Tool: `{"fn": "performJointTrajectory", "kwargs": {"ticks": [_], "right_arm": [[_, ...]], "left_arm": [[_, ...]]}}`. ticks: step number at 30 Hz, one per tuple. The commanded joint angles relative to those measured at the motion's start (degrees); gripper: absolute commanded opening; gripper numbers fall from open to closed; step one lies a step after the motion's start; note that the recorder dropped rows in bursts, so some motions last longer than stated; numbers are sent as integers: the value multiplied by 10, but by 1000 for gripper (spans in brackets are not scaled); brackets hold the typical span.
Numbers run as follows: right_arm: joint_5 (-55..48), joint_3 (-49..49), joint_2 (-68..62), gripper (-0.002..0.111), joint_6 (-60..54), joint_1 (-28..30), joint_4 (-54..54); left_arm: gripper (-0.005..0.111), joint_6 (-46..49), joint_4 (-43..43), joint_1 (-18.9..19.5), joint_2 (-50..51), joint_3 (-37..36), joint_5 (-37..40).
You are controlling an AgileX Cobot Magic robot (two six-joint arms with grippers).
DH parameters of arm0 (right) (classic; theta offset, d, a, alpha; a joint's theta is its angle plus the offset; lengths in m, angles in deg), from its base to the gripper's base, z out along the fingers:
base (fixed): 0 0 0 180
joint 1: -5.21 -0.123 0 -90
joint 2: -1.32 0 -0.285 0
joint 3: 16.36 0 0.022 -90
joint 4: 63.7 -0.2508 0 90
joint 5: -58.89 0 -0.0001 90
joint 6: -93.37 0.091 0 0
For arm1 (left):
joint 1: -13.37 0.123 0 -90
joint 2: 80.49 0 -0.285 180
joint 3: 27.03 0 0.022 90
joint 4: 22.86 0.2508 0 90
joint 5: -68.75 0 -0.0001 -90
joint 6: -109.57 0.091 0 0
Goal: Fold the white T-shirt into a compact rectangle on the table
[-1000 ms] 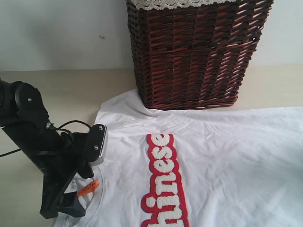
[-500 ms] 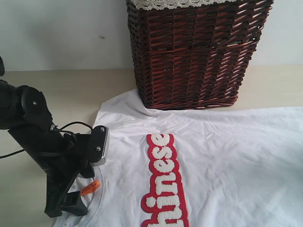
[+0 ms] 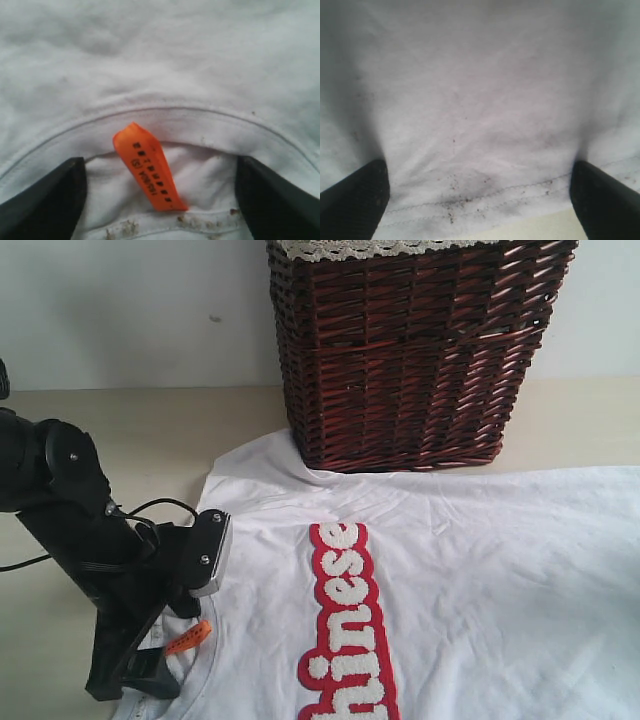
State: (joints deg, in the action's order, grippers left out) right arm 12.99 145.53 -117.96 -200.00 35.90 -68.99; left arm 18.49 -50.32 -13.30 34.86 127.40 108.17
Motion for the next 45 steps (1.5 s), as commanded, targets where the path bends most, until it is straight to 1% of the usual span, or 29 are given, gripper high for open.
{"fn": "performJointTrajectory", "kwargs": {"ticks": [1, 5, 7, 11, 16, 33, 35, 39, 45], "right_arm": [[-2, -13, -13, 93, -4, 4, 13], [-2, -13, -13, 93, -4, 4, 13], [-2, -13, -13, 93, -4, 4, 13], [-2, -13, -13, 93, -4, 4, 13], [-2, -13, -13, 93, -4, 4, 12], [-2, -13, -13, 93, -4, 4, 9], [-2, -13, -13, 93, -4, 4, 9], [-2, -13, -13, 93, -4, 4, 9], [-2, -13, -13, 93, -4, 4, 9]], "left_arm": [[78, 11, 30, -2, 25, -4, 50], [78, 6, 58, -2, 47, -4, 50], [78, 2, 56, -2, 51, -4, 41], [78, -36, 57, -2, 49, -4, 10], [78, -68, 52, -2, 49, -4, -1], [78, -84, 41, -2, 49, -4, -61], [74, -84, 41, -2, 47, -4, -56], [54, -80, 42, -2, 42, -4, -31], [41, -77, 62, -2, 42, -4, 18]]}}
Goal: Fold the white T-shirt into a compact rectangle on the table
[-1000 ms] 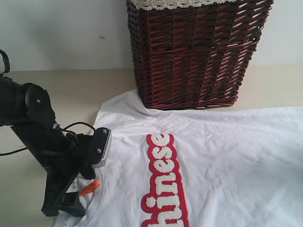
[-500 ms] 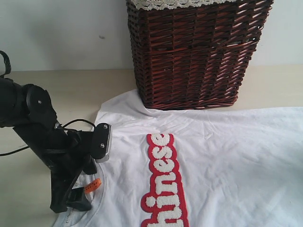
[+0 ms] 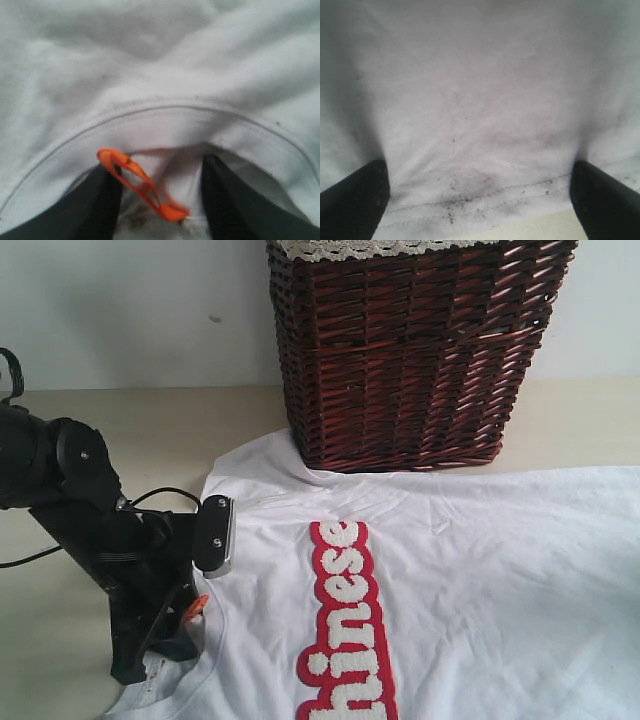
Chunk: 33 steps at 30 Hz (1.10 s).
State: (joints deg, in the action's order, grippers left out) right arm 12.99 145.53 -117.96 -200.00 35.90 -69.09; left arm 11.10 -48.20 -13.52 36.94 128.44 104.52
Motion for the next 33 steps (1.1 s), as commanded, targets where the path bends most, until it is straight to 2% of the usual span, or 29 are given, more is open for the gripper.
{"fn": "performJointTrajectory", "kwargs": {"ticks": [1, 4, 8, 33], "right_arm": [[-2, -13, -13, 93, -4, 4, 10], [-2, -13, -13, 93, -4, 4, 10], [-2, -13, -13, 93, -4, 4, 10], [-2, -13, -13, 93, -4, 4, 7]], "left_arm": [[38, -3, 41, 0, 21, -14, 62], [26, -11, 46, 0, 20, -14, 73], [-1, -11, 52, 0, 19, -14, 74], [0, -12, 10, 0, 3, -14, 29]]}}
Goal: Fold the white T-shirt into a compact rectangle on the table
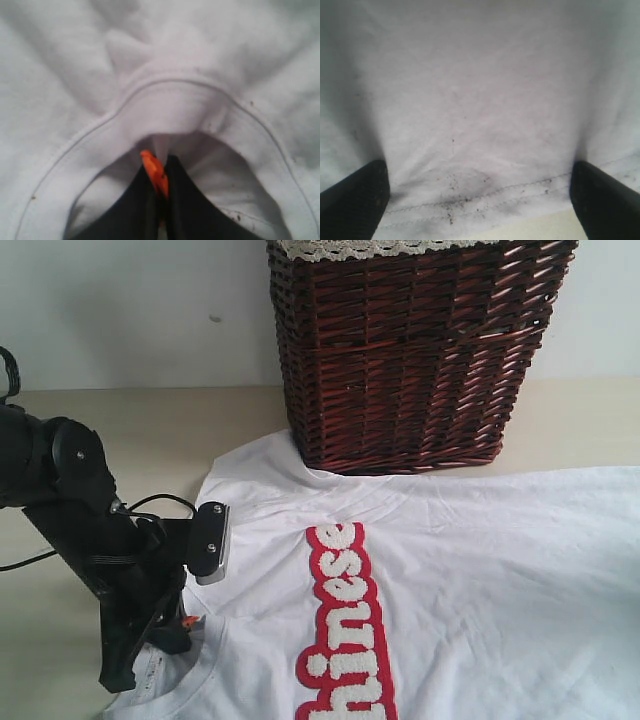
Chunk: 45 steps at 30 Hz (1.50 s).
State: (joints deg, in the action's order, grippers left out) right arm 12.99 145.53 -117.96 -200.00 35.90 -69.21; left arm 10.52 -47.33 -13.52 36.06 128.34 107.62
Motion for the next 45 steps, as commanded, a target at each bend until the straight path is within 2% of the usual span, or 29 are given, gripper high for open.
{"fn": "performJointTrajectory", "kwargs": {"ticks": [1, 8, 23, 35, 45], "right_arm": [[-2, -13, -13, 93, -4, 4, 9], [-2, -13, -13, 93, -4, 4, 9], [-9, -13, -13, 93, -4, 4, 9], [-11, -13, -13, 93, 20, 4, -51], [-8, -13, -13, 93, 21, 4, -51]], "left_arm": [[0, -14, 1, 0, 12, -13, -3], [0, -61, 0, 0, 11, -13, -1], [0, -74, 0, 0, 11, -13, -8], [0, -84, 0, 0, 11, -13, -5], [0, -89, 2, 0, 11, -13, -4]]}}
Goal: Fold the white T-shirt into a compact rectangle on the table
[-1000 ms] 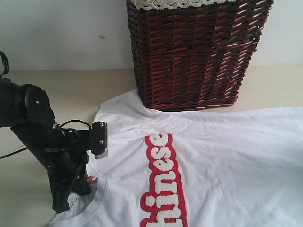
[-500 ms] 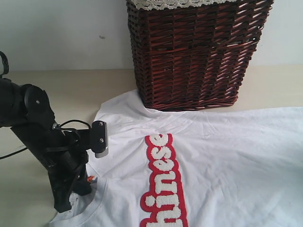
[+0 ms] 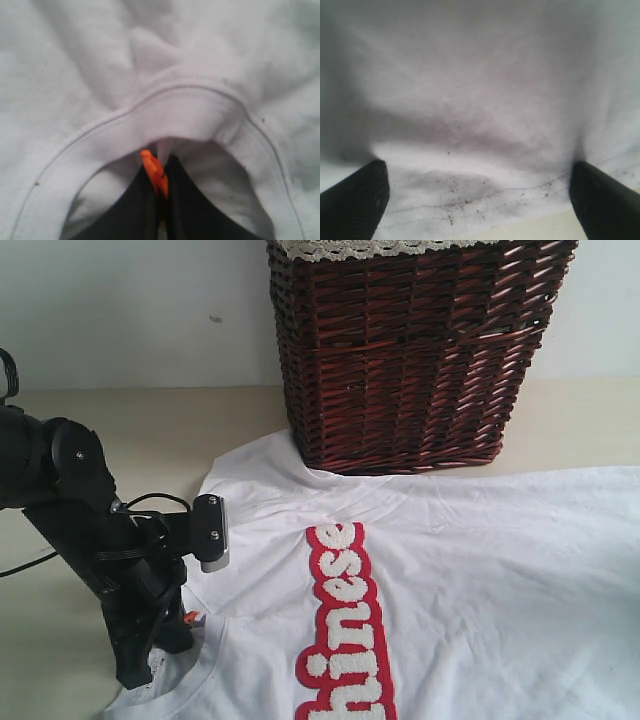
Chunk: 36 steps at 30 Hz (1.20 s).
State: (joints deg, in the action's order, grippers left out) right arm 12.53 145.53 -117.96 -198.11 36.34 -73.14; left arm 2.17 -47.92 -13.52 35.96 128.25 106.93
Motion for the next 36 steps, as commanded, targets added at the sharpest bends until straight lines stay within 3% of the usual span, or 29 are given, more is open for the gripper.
{"fn": "performJointTrajectory", "kwargs": {"ticks": [1, 18, 25, 27, 29, 31, 33, 34, 36], "right_arm": [[-4, -13, -13, 93, 2, -1, -12], [-8, -13, -13, 93, 9, -1, -13], [-9, -13, -13, 92, 33, -1, 89], [-4, -13, -13, 85, 50, -1, 94], [-9, -13, -13, 61, 52, -1, 94], [-22, -13, -13, 28, 52, -1, 98], [-25, -13, -13, 6, 58, -1, 104], [-25, -13, -13, 0, 67, -1, 104], [-24, -13, -13, 0, 79, -1, 108]], "left_arm": [[0, -6, 8, 0, 12, -12, 3], [0, -7, 8, 0, 12, -12, 3], [0, -15, 23, 0, 12, -12, 5], [0, -15, 23, 0, 12, -12, 5], [0, -18, 23, 0, 12, -12, 5], [0, -24, 23, 0, 12, -12, 4], [0, -28, 23, 0, 12, -12, -1], [0, -31, 23, 0, 12, -12, -2], [0, -50, 22, 0, 12, -12, -12]]}}
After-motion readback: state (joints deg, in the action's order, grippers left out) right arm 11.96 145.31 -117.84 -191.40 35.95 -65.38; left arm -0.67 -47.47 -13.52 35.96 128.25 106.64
